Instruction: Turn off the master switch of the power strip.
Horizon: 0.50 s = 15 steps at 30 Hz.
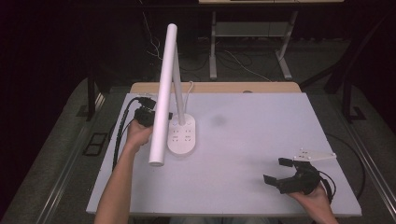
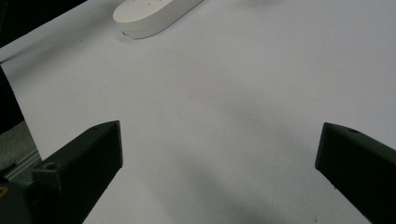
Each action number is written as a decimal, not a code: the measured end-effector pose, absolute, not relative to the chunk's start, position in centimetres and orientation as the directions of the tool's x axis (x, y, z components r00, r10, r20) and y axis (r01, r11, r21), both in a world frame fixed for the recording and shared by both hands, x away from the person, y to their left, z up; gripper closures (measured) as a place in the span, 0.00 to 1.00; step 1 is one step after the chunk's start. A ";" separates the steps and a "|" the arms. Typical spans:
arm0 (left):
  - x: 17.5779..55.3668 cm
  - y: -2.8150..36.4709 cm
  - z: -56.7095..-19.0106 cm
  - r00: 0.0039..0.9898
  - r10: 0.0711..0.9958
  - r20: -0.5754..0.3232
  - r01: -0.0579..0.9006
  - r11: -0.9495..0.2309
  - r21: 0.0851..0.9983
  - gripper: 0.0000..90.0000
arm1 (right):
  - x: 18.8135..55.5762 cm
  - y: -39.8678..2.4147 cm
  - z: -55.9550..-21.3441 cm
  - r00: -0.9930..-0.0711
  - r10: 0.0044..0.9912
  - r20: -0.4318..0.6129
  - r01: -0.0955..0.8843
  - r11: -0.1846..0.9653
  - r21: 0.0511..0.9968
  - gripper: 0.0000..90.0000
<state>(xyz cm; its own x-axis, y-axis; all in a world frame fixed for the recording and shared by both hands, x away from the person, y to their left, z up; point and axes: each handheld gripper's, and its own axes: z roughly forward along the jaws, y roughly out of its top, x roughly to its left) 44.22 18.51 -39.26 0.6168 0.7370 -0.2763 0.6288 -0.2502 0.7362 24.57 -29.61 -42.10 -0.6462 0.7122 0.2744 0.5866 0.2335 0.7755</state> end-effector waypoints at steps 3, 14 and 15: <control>44.4 18.4 -39.6 0.613 0.739 -0.280 0.634 -0.248 0.733 1.00 | 24.6 -29.6 -42.1 -0.648 0.710 0.275 0.588 0.236 0.774 0.00; 45.0 17.9 -40.8 0.593 0.747 -0.301 0.655 -0.229 0.720 1.00 | 24.6 -29.6 -42.2 -0.653 0.707 0.272 0.585 0.243 0.774 0.00; 45.0 17.9 -40.9 0.594 0.747 -0.299 0.654 -0.231 0.720 1.00 | 24.6 -29.6 -42.2 -0.653 0.707 0.272 0.585 0.242 0.774 0.00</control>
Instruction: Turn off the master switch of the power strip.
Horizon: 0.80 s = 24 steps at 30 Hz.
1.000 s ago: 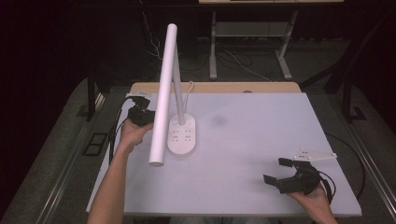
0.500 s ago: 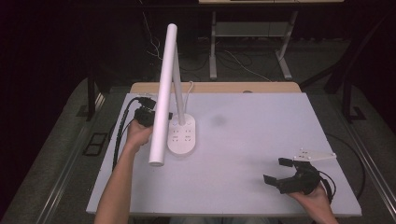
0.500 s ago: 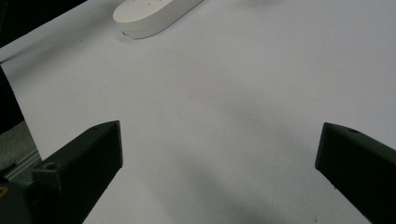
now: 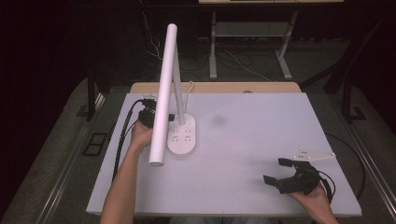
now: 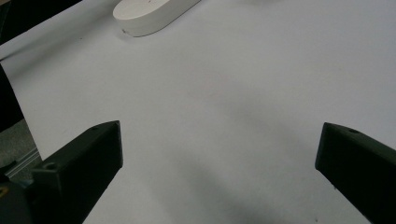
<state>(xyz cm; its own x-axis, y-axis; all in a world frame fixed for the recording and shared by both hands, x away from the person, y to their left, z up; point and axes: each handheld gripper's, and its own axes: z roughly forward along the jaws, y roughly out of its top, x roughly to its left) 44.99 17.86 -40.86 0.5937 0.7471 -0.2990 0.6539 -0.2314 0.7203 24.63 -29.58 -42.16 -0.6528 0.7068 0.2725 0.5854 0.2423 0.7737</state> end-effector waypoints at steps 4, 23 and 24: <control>45.1 17.7 -41.1 0.598 0.746 -0.293 0.650 -0.238 0.721 0.99 | 24.6 -29.6 -42.2 -0.656 0.705 0.269 0.583 0.246 0.775 0.00; 45.0 17.1 -42.5 0.578 0.767 -0.278 0.673 -0.255 0.694 1.00 | 24.8 -29.4 -42.2 -0.665 0.696 0.271 0.582 0.256 0.772 0.00; 45.0 17.0 -42.4 0.581 0.768 -0.269 0.670 -0.264 0.694 1.00 | 24.7 -29.3 -42.2 -0.665 0.697 0.269 0.582 0.257 0.771 0.00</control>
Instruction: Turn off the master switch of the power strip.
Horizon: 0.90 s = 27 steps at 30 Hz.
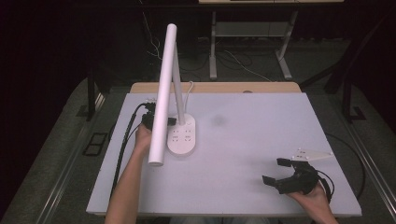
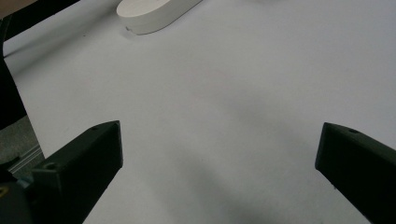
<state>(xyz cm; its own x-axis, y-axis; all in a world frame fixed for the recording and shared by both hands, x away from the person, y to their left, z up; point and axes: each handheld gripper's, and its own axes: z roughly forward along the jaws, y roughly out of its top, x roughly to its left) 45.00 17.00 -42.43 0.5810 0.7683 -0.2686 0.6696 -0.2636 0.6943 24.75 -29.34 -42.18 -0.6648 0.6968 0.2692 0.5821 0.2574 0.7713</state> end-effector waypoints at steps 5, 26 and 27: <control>45.1 17.1 -42.5 0.555 0.772 -0.310 0.696 -0.227 0.681 1.00 | 24.7 -29.3 -42.1 -0.664 0.698 0.268 0.581 0.255 0.773 0.00; 45.1 17.0 -42.3 0.513 0.777 -0.366 0.730 -0.171 0.661 1.00 | 24.6 -29.3 -42.1 -0.665 0.696 0.269 0.579 0.254 0.775 0.00; 45.1 17.1 -42.4 0.517 0.770 -0.373 0.729 -0.169 0.663 1.00 | 24.6 -29.3 -42.1 -0.667 0.696 0.266 0.576 0.255 0.777 0.00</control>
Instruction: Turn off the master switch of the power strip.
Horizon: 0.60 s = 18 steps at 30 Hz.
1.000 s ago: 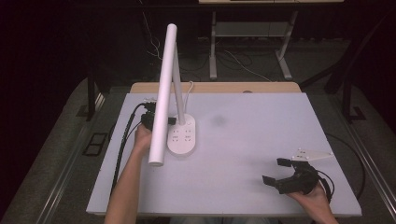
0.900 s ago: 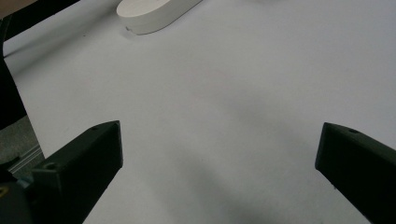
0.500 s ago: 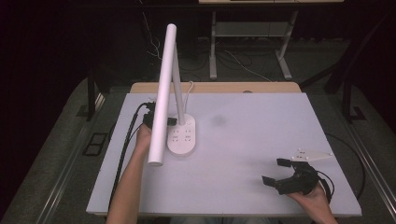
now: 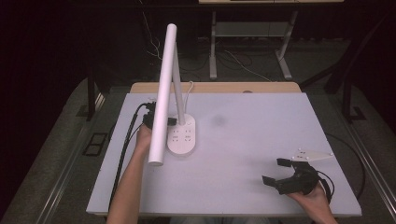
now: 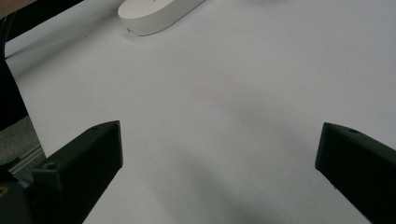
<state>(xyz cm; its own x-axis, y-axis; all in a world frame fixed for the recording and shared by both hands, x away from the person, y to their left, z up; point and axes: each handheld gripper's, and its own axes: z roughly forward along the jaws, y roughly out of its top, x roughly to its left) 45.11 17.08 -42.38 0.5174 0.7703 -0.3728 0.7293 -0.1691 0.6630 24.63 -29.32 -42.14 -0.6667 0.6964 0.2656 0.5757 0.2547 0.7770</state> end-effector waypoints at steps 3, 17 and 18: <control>45.0 17.1 -42.4 0.546 0.762 -0.347 0.707 -0.197 0.679 1.00 | 24.6 -29.3 -42.2 -0.666 0.697 0.266 0.576 0.254 0.777 0.00; 44.6 17.7 -41.2 0.547 0.782 -0.298 0.671 -0.197 0.715 0.99 | 24.7 -29.4 -42.1 -0.662 0.698 0.273 0.582 0.249 0.774 0.00; 44.6 17.8 -41.0 0.552 0.783 -0.285 0.662 -0.205 0.721 0.99 | 24.7 -29.4 -42.1 -0.662 0.697 0.274 0.582 0.249 0.774 0.00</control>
